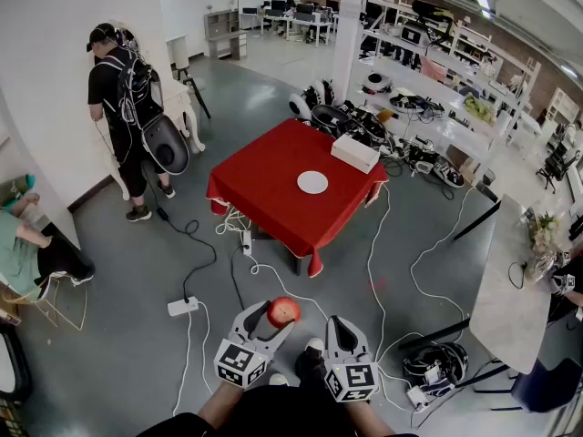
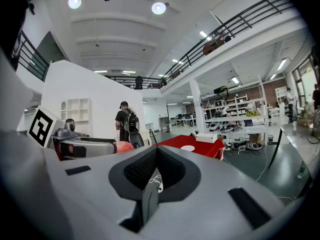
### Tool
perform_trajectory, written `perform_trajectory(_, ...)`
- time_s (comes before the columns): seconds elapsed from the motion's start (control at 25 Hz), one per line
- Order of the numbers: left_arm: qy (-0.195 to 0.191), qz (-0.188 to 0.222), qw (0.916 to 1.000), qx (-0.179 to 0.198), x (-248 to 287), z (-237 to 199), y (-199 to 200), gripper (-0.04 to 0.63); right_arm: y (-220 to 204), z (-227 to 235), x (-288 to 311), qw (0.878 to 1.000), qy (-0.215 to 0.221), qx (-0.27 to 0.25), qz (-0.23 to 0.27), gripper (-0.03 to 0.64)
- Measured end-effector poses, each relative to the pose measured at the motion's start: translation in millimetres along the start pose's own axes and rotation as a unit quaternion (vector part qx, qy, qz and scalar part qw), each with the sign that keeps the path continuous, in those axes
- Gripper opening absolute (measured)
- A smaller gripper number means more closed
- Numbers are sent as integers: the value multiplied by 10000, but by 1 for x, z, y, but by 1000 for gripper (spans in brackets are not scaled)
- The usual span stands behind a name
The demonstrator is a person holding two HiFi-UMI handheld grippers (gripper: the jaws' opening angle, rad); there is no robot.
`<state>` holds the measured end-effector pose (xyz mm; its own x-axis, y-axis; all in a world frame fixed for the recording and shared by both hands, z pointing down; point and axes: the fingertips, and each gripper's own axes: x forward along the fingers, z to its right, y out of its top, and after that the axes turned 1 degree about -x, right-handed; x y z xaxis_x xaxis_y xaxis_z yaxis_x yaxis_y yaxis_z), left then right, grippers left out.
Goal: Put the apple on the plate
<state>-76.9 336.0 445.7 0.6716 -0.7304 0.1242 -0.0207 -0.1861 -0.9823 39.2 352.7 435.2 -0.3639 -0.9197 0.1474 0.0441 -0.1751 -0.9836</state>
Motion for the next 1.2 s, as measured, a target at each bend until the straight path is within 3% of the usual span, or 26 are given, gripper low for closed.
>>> perform_trajectory(1.2,-121,-1,9999,-61,3,-4,4,293,6,-4,3,9999,66,79,9,11)
